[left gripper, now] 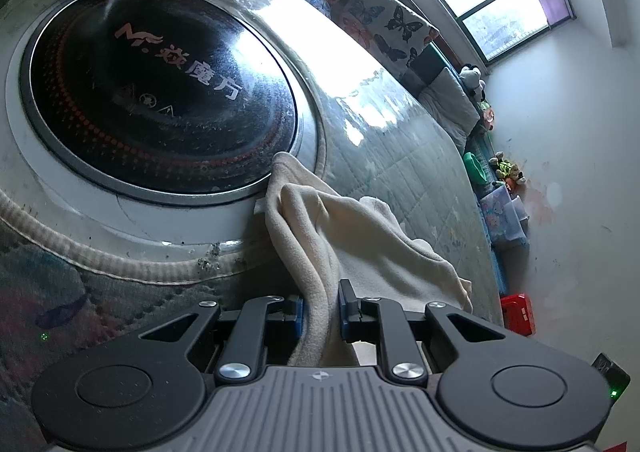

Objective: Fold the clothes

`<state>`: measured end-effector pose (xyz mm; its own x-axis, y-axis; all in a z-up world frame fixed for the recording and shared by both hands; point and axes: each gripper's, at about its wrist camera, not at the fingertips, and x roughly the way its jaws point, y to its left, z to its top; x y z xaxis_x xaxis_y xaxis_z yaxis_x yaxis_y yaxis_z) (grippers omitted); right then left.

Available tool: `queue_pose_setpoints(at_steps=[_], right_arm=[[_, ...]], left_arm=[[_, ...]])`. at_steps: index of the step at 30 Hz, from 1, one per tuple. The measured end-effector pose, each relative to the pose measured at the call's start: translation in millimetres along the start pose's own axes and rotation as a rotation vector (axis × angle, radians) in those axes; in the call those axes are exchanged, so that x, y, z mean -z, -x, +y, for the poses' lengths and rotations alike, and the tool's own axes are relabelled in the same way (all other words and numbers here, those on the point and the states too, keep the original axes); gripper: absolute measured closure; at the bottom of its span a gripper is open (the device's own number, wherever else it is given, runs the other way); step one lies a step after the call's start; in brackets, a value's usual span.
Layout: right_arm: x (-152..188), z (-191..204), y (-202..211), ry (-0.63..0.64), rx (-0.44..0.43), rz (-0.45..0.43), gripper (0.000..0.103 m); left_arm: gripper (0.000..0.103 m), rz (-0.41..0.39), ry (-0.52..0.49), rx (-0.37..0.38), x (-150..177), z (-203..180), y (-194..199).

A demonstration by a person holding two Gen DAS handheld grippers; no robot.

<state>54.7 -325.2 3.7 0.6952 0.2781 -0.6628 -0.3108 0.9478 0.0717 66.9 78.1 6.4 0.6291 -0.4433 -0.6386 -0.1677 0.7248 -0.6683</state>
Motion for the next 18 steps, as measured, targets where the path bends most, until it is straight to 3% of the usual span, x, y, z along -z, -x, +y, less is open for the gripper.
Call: queue_pose_setpoints(at_steps=[10, 18], right_arm=[[10.8, -19.4, -8.3, -0.162, -0.069, -0.019, 0.069], [10.9, -14.1, -11.4, -0.166, -0.077, -0.029, 0.088]], left_arm=[[0.085, 0.001, -0.020, -0.012, -0.9, -3.5, -0.3], [0.085, -0.007, -0.047, -0.035, -1.3, -7.7, -2.7]])
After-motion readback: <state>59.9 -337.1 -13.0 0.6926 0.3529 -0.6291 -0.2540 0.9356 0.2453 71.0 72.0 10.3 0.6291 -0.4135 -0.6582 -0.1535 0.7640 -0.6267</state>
